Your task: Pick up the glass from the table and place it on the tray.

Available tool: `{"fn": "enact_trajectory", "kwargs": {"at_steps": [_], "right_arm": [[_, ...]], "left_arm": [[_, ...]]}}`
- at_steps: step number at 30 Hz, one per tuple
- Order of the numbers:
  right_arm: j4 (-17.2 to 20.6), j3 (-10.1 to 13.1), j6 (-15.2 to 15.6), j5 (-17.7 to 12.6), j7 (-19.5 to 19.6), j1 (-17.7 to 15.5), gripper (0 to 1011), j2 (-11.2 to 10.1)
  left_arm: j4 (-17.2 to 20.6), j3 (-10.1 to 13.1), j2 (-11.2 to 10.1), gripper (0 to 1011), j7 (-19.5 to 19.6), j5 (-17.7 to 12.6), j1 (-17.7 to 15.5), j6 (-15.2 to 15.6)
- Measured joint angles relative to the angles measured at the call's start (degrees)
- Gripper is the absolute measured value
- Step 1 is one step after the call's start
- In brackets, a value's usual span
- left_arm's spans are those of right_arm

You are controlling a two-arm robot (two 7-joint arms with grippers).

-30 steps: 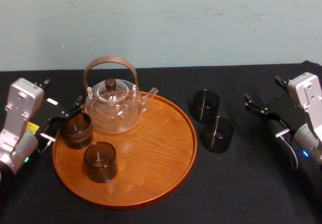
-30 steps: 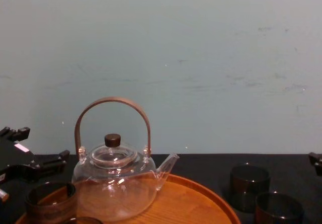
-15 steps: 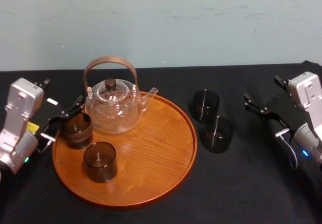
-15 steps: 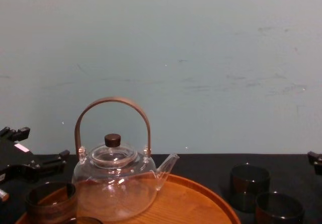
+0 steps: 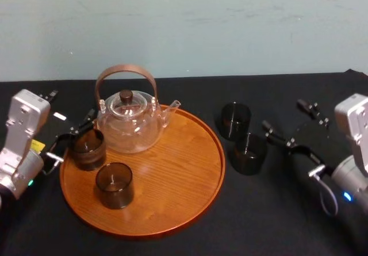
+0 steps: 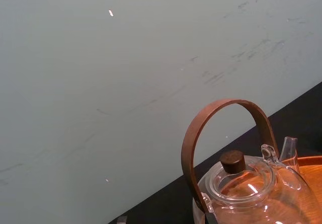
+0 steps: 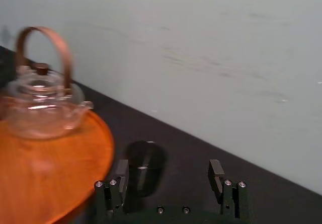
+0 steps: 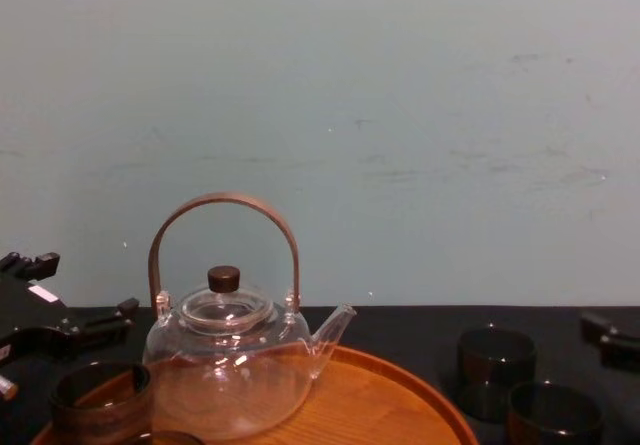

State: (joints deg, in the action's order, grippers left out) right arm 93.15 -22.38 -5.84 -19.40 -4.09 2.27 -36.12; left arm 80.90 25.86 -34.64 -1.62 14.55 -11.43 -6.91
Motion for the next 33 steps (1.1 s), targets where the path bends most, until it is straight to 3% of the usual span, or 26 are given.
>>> {"fn": "enact_trajectory", "kwargs": {"at_steps": [4,11,23,33], "right_arm": [[3.56,0.11,0.59,-0.69,-1.3,-3.18,1008,-0.47],[6.05,-0.24,1.77,-0.54,-2.44,-6.5,1008,-0.64],[4.96,1.47,3.31,-0.77,-2.75,-8.73,1008,0.87],[2.42,3.44,4.54,-1.8,-3.69,-8.45,1008,2.57]], "left_arm": [[0.0,0.0,0.0,1001,0.0,0.0,0.0,0.0],[0.0,0.0,0.0,1001,0.0,0.0,0.0,0.0],[0.0,0.0,0.0,1001,0.0,0.0,0.0,0.0],[0.0,0.0,0.0,1002,0.0,0.0,0.0,0.0]]}}
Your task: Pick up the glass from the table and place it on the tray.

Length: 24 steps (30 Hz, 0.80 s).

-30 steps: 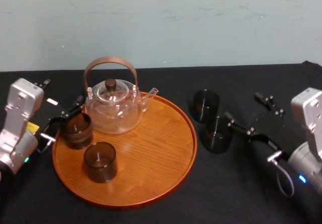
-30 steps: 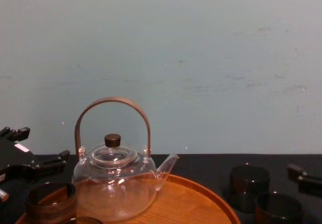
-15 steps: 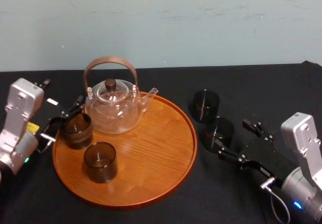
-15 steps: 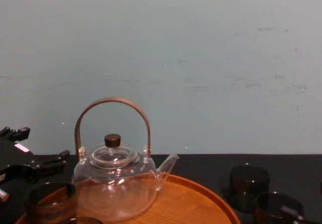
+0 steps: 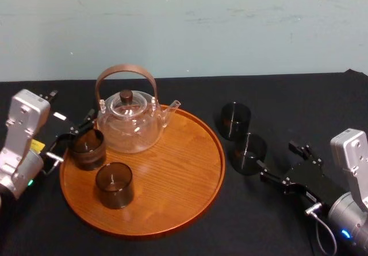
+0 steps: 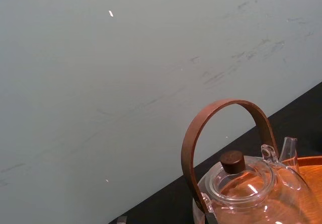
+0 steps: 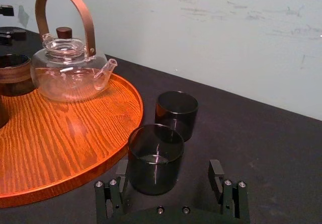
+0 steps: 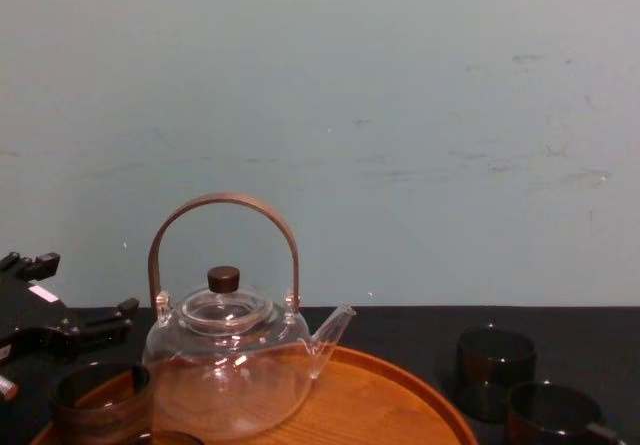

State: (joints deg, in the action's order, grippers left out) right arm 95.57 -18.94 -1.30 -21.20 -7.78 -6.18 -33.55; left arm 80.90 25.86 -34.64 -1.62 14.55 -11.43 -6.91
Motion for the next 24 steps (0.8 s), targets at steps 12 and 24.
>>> {"fn": "enact_trajectory", "kwargs": {"at_steps": [12,24], "right_arm": [[-5.65,-0.13,1.56,-0.69,-4.54,5.1,1008,3.46],[-10.95,-1.01,1.79,0.49,-8.28,8.69,1008,6.33]], "left_arm": [[0.0,0.0,0.0,1001,0.0,0.0,0.0,0.0],[0.0,0.0,0.0,1002,0.0,0.0,0.0,0.0]]}}
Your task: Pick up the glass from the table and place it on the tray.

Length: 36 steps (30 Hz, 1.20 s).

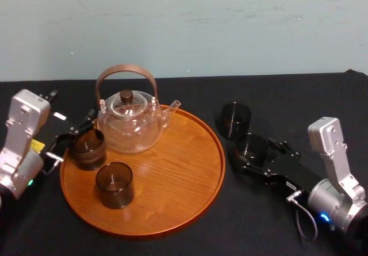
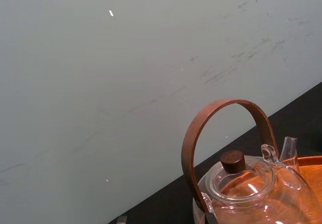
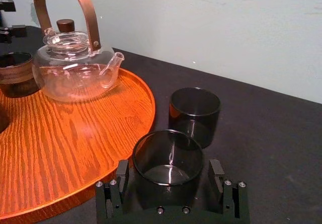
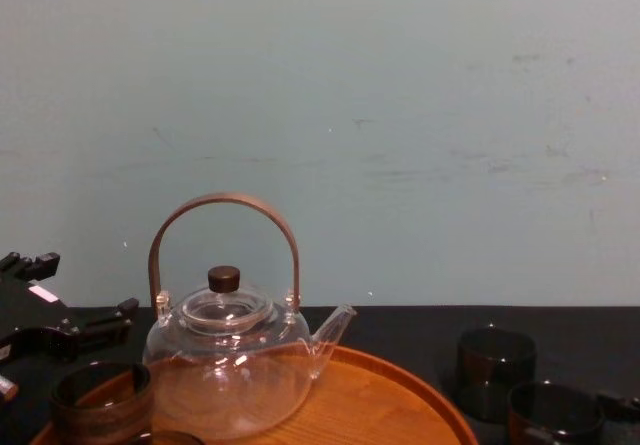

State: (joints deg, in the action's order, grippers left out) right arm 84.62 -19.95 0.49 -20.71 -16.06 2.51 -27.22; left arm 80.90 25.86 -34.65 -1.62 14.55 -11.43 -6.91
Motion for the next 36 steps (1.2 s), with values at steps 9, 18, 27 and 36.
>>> {"fn": "enact_trajectory", "kwargs": {"at_steps": [9,18,27,36], "right_arm": [[-3.32,-0.23,-0.04,1.23,-2.49,2.39,1008,1.93],[-5.67,0.01,-0.34,2.26,-4.13,3.98,1008,3.33],[-7.44,0.77,-0.52,3.19,-5.18,5.02,1008,4.71],[-7.59,0.87,-0.57,3.25,-5.24,5.07,1008,4.82]], "left_arm": [[0.0,0.0,0.0,1001,0.0,0.0,0.0,0.0],[0.0,0.0,0.0,1001,0.0,0.0,0.0,0.0],[0.0,0.0,0.0,1001,0.0,0.0,0.0,0.0],[0.0,0.0,0.0,1001,0.0,0.0,0.0,0.0]]}}
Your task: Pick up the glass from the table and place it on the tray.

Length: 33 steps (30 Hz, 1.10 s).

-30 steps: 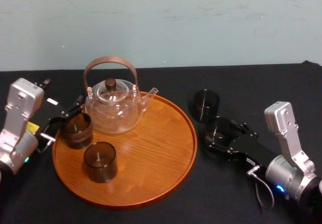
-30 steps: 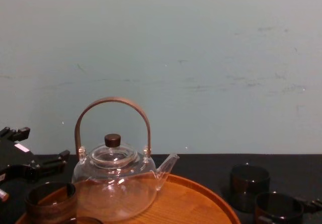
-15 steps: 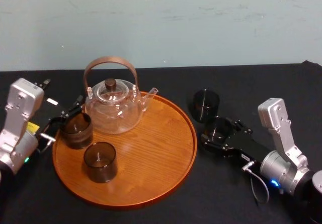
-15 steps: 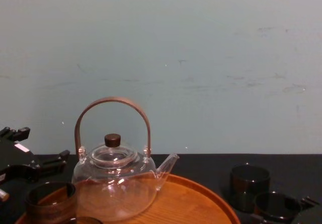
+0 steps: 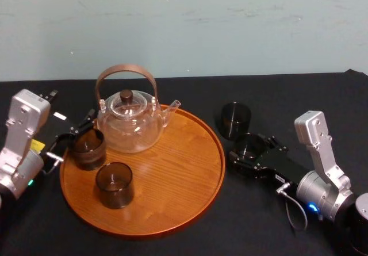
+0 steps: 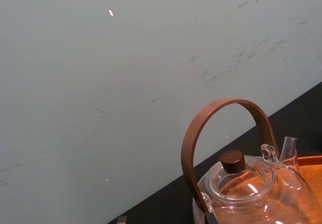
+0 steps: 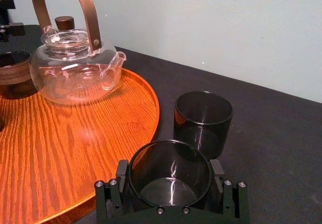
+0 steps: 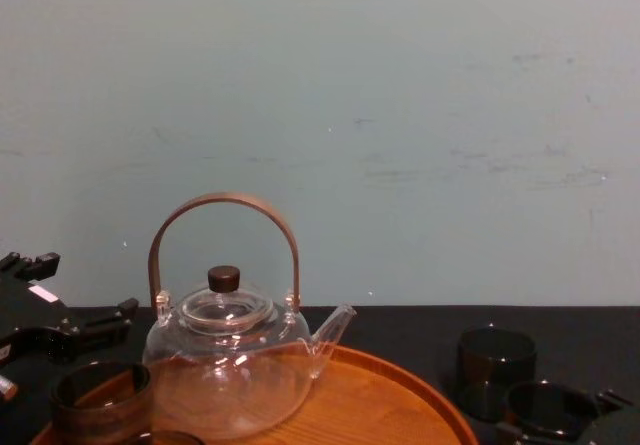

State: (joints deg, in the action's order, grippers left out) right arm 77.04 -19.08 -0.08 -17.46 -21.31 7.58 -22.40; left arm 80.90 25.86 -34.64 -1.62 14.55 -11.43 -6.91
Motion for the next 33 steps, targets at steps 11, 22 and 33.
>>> {"fn": "enact_trajectory", "kwargs": {"at_steps": [11,22,33], "right_arm": [[0.14,-0.06,0.0,0.0,0.04,-0.05,900,-0.1],[0.21,-0.11,0.01,-0.03,0.08,-0.09,900,-0.16],[1.77,0.45,-0.74,0.43,-0.03,-0.88,900,0.12]], "left_arm": [[0.0,0.0,0.0,1001,0.0,0.0,0.0,0.0],[0.0,0.0,0.0,1001,0.0,0.0,0.0,0.0],[0.0,0.0,0.0,1001,0.0,0.0,0.0,0.0]]}}
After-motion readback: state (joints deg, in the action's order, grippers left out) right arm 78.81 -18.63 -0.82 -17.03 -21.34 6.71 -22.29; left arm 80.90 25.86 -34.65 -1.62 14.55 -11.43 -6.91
